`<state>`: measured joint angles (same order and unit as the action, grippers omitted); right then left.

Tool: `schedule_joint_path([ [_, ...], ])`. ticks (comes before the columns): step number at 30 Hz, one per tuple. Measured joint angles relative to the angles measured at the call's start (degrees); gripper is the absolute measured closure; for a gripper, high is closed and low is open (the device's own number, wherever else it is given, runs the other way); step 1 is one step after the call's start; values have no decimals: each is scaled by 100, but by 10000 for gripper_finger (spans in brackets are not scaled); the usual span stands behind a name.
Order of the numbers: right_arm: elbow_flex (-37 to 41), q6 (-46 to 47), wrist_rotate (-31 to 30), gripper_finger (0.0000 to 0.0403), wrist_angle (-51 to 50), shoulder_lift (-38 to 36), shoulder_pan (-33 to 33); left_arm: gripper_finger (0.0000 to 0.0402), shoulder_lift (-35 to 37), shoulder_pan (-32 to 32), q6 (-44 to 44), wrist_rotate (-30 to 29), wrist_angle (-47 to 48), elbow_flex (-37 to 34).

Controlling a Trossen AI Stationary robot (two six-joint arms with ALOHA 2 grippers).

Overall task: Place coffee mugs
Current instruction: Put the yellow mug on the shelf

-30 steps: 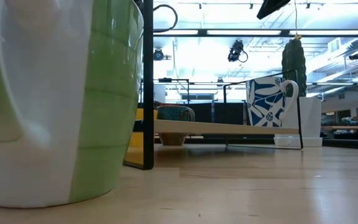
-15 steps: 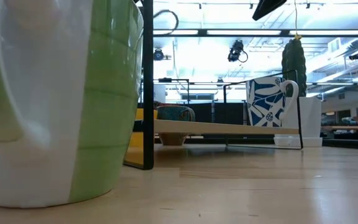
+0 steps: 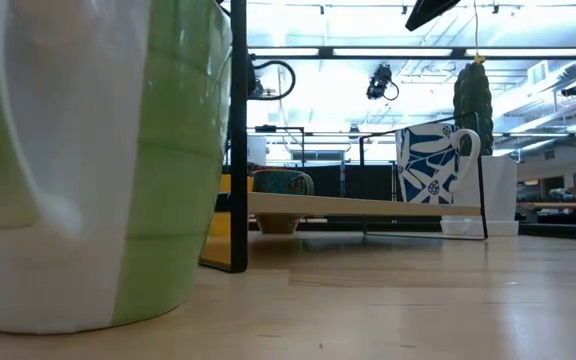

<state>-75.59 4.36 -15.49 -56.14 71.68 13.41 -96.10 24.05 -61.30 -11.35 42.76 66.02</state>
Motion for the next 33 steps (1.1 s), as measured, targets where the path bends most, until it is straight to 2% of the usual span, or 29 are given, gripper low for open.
schedule_joint_path([
  [9,0,0,39,231,9,0,0,294,-109,-39,-3,-2,-10,0],
  [15,0,2,52,231,22,0,0,375,-107,-165,46,85,197,9],
  [24,0,0,55,231,39,0,0,377,52,-410,128,223,483,-9],
  [33,0,9,28,231,39,0,-2,377,702,-550,241,225,364,-2],
])
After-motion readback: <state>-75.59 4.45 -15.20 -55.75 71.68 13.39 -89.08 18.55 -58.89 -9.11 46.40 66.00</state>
